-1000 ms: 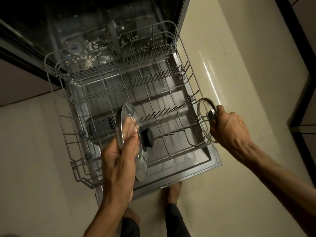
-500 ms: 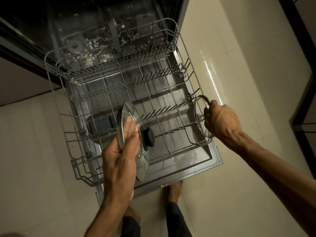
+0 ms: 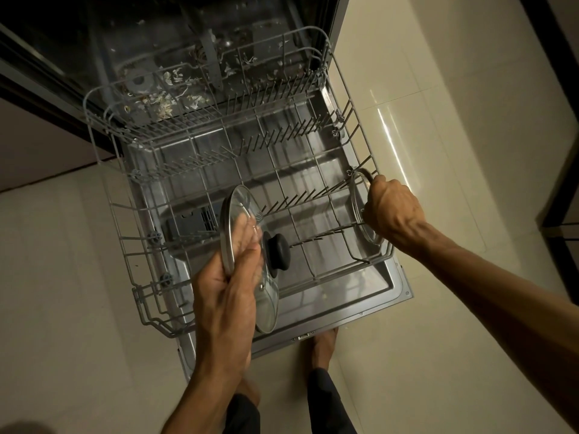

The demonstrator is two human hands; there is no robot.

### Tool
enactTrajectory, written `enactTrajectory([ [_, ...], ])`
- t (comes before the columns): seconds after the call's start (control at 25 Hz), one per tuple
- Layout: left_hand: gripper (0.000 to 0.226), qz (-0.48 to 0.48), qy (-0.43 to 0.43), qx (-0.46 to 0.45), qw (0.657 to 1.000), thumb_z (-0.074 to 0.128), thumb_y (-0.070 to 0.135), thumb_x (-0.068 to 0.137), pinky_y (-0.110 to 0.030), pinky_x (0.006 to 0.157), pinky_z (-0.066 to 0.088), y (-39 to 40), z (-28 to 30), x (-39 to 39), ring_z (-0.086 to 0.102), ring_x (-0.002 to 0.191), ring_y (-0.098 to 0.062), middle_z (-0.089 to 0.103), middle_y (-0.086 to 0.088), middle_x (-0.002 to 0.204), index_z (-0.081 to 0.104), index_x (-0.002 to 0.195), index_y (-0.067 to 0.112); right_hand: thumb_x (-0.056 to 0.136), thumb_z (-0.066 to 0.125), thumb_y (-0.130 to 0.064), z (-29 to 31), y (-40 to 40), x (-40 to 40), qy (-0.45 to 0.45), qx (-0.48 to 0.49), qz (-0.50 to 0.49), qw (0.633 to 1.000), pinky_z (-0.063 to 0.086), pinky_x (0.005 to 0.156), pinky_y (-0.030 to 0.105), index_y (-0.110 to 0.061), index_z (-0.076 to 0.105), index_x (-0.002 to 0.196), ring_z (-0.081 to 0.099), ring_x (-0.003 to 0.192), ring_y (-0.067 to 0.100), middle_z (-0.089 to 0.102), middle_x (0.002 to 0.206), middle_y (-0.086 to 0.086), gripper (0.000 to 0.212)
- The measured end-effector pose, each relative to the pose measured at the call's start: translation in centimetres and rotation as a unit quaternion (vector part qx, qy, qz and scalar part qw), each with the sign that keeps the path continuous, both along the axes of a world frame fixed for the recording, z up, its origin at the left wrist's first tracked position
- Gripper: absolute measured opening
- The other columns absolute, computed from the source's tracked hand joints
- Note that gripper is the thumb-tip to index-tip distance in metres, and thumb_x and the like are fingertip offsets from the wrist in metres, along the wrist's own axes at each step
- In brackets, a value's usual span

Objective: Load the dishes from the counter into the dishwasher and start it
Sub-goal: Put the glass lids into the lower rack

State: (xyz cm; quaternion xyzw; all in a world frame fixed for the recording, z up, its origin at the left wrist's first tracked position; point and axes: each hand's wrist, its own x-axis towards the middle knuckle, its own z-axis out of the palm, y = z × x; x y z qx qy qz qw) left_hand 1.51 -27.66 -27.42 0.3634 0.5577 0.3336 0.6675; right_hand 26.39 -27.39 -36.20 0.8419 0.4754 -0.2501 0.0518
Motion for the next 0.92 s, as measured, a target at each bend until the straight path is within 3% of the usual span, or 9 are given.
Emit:
enactTrajectory([
  [0.12, 0.040, -0.002, 0.005, 0.000, 1.000, 0.051, 0.017, 0.091, -0.016, 0.092, 0.049, -0.1, -0.1, -0.2, 0.057, 0.122, -0.003, 0.063, 0.012, 0.130, 0.055, 0.130, 0.027, 0.092, 0.051, -0.001, -0.1, 0.6, -0.1, 0.014, 0.010, -0.016, 1.000, 0.037, 0.054, 0.029, 0.002, 0.053, 0.103, 0.049, 0.064, 0.019, 0.050, 0.076, 0.007, 0.012],
  [0.2, 0.040, 0.002, 0.003, -0.003, 1.000, 0.052, 0.020, 0.089, -0.015, 0.091, 0.049, -0.1, 0.0, -0.3, 0.057, 0.121, -0.002, 0.063, 0.013, 0.129, 0.056, 0.128, 0.029, 0.091, 0.051, 0.001, -0.2, 1.0, 0.2, 0.025, 0.004, -0.032, 0.999, 0.034, 0.048, 0.024, -0.002, 0.053, 0.089, 0.046, 0.058, 0.016, 0.048, 0.071, 0.004, 0.003],
  [0.32, 0.041, 0.006, 0.000, -0.002, 1.000, 0.054, 0.026, 0.083, -0.014, 0.089, 0.049, 0.0, 0.1, -0.2, 0.057, 0.121, -0.003, 0.063, 0.013, 0.129, 0.058, 0.123, 0.032, 0.088, 0.054, 0.003, -0.1, 1.9, 0.4, 0.031, -0.017, -0.037, 0.999, 0.040, 0.049, 0.025, -0.011, 0.043, 0.070, 0.046, 0.057, 0.015, 0.048, 0.069, 0.003, 0.025],
  [0.4, 0.044, 0.004, -0.002, -0.001, 1.000, 0.053, 0.026, 0.083, -0.016, 0.091, 0.049, 0.0, 0.1, -0.2, 0.056, 0.123, -0.003, 0.062, 0.011, 0.131, 0.057, 0.127, 0.029, 0.088, 0.054, 0.004, 0.0, 2.3, 0.3, 0.038, -0.030, -0.035, 0.998, 0.046, 0.055, 0.030, -0.011, 0.042, 0.068, 0.051, 0.063, 0.019, 0.051, 0.073, 0.005, 0.027],
  [0.48, 0.045, 0.002, -0.002, -0.002, 1.000, 0.054, 0.026, 0.083, -0.018, 0.094, 0.048, 0.0, 0.0, -0.2, 0.056, 0.124, -0.004, 0.062, 0.011, 0.132, 0.057, 0.128, 0.027, 0.087, 0.054, 0.004, 0.0, 2.5, 0.3, 0.038, -0.029, -0.037, 0.998, 0.045, 0.056, 0.030, -0.011, 0.043, 0.068, 0.051, 0.066, 0.020, 0.051, 0.075, 0.007, 0.027],
  [0.64, 0.043, -0.002, -0.002, -0.002, 1.000, 0.054, 0.026, 0.084, -0.020, 0.098, 0.047, 0.0, -0.2, -0.2, 0.055, 0.124, -0.005, 0.063, 0.012, 0.130, 0.057, 0.126, 0.030, 0.091, 0.054, 0.000, -0.2, 2.9, 0.8, -0.004, -0.041, -0.021, 0.999, 0.034, 0.047, 0.024, -0.011, 0.045, 0.071, 0.042, 0.055, 0.013, 0.045, 0.067, 0.003, 0.024],
  [0.76, 0.037, -0.003, -0.006, -0.008, 1.000, 0.061, 0.024, 0.089, -0.018, 0.096, 0.047, -0.1, -0.5, -0.3, 0.055, 0.125, -0.005, 0.061, 0.011, 0.132, 0.058, 0.125, 0.033, 0.093, 0.052, -0.002, -0.5, 3.7, 1.3, -0.019, -0.048, 0.006, 0.999, 0.038, 0.049, 0.028, -0.002, 0.059, 0.090, 0.043, 0.055, 0.014, 0.046, 0.067, 0.004, 0.007],
  [0.92, 0.034, -0.011, -0.009, -0.009, 1.000, 0.057, 0.027, 0.087, -0.015, 0.091, 0.048, -0.1, -0.8, -0.1, 0.054, 0.126, -0.005, 0.058, 0.010, 0.136, 0.060, 0.119, 0.037, 0.097, 0.049, -0.007, -1.9, 3.5, 2.0, 0.001, -0.043, 0.003, 0.999, 0.045, 0.060, 0.029, 0.000, 0.057, 0.109, 0.046, 0.060, 0.014, 0.043, 0.070, 0.002, 0.016],
])
